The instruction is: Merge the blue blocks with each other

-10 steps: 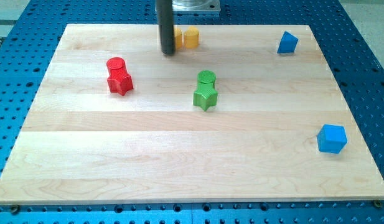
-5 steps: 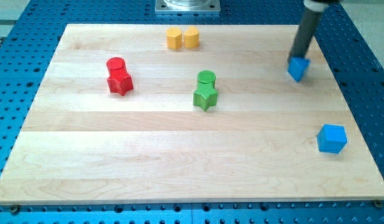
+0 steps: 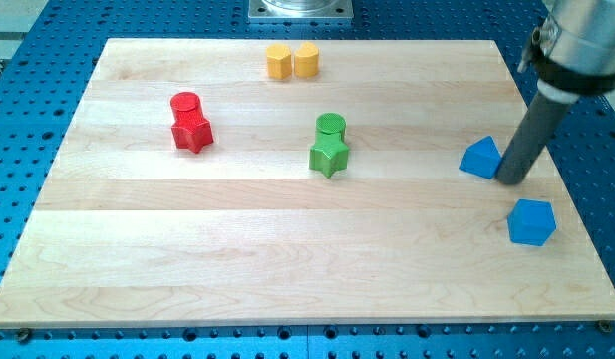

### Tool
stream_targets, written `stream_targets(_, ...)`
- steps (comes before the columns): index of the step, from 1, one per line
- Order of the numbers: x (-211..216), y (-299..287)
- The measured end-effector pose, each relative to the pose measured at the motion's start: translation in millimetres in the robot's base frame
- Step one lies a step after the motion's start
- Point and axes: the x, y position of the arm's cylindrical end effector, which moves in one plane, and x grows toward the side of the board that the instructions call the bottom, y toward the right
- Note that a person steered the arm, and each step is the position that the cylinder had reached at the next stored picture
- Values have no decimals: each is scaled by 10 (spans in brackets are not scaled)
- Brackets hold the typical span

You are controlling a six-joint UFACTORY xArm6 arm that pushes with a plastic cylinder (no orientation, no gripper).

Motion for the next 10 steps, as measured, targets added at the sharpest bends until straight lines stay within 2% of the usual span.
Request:
stream_targets(1, -331, 58)
stream_targets(2, -86, -689)
stream_targets(3, -282, -329)
stream_targets(4, -257, 489)
stream_targets(5, 163, 569)
stream_targets(6, 203, 171)
stream_targets(7, 305, 43)
stream_targets(8, 551, 937)
stream_targets(9, 1108, 323)
stream_targets(10, 1010, -196)
